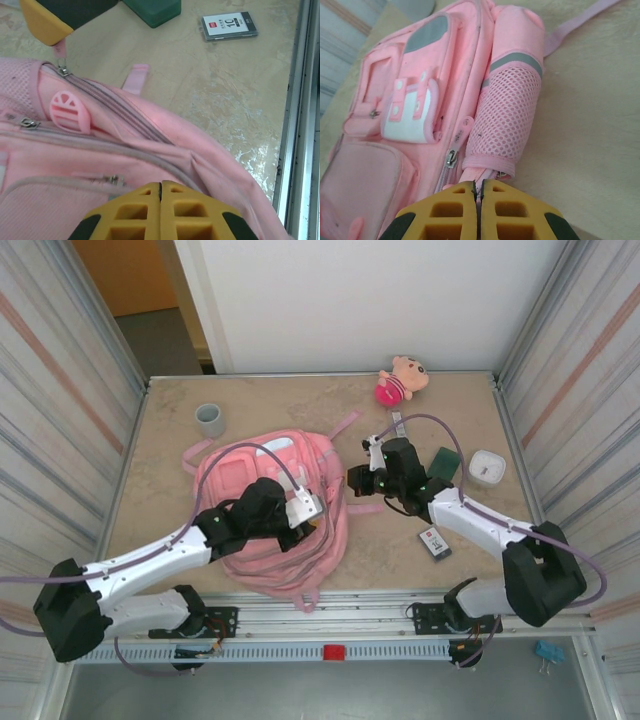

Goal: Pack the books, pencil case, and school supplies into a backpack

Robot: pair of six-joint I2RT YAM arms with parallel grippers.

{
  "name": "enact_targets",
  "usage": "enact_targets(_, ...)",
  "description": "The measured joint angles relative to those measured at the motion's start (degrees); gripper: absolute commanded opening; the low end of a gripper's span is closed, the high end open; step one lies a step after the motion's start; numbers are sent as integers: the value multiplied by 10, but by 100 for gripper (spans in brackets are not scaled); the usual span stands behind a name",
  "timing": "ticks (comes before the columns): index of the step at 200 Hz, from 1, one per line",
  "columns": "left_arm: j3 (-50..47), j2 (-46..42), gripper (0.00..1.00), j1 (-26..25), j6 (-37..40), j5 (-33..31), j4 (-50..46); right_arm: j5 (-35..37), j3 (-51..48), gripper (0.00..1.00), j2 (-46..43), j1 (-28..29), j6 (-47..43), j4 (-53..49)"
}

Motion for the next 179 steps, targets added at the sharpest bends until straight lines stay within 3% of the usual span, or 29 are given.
enact_targets(9, 0, 1, 1, 3, 0, 0, -2, 0, 0, 2, 2, 0, 0, 3)
enact_targets(30, 0, 1, 42, 10, -5, -16, -2, 0, 0, 45, 2, 0, 8, 5)
enact_targets(51, 0, 0, 67, 23, -20, -39, -7, 11, 1, 61, -11, -2, 11, -10)
enact_targets(87, 5, -25, 80, 87, -67, -67, -38, 22, 21, 64, -65, -13, 15, -72)
enact_targets(127, 20, -48, 85, 170, -198, -102, -73, -7, 38, 64, -98, -12, 44, -134)
enact_targets(179, -31, -41, 85, 251, -360, -120, -89, -23, 24, 59, -12, 92, 131, -112)
